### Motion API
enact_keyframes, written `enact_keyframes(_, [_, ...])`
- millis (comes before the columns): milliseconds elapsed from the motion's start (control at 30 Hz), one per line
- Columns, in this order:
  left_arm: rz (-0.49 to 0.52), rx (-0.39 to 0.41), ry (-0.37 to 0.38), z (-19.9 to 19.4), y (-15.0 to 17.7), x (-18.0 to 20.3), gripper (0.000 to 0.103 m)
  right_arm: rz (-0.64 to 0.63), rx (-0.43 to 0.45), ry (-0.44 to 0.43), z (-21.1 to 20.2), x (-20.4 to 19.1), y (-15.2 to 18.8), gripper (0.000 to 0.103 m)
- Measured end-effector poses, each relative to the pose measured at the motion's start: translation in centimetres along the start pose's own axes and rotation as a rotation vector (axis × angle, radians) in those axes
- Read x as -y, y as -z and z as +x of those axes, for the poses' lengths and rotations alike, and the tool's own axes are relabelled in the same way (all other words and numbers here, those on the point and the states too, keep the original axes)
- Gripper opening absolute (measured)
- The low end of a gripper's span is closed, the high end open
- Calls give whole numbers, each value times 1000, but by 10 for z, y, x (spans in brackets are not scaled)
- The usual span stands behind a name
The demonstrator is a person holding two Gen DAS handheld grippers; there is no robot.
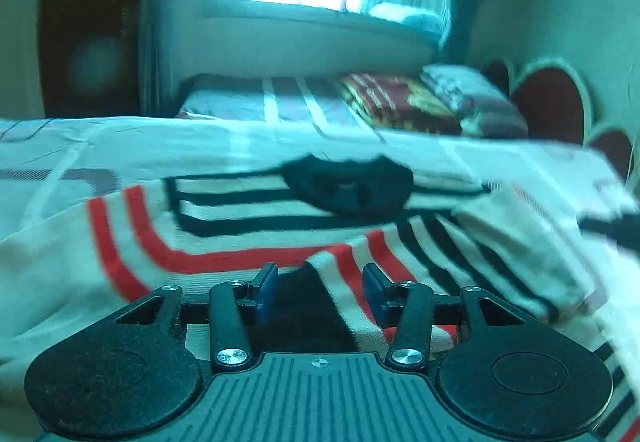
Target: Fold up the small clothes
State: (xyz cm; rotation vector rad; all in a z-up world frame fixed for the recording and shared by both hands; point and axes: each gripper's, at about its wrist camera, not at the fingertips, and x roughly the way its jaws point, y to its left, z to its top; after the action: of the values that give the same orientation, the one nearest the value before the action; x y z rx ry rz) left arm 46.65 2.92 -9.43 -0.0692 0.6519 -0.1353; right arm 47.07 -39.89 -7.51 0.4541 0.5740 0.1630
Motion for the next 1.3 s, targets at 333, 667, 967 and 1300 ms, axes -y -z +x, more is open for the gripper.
enact_keyframes(333, [80,-58,-80,53,-2,15,48,-178,-110,94,105,-14,-24,30])
enact_keyframes(667, [82,-37,-108,52,6,2,61,-103,-103,19,102,19,-22,6])
enact_keyframes(967, [122,33,-18,49,-25,56,62,-349,-92,-34,56,-29,-6,18])
enact_keyframes(1300, [151,-74,-34,78,-23,74,72,-434,-89,141,41,-15,7,17])
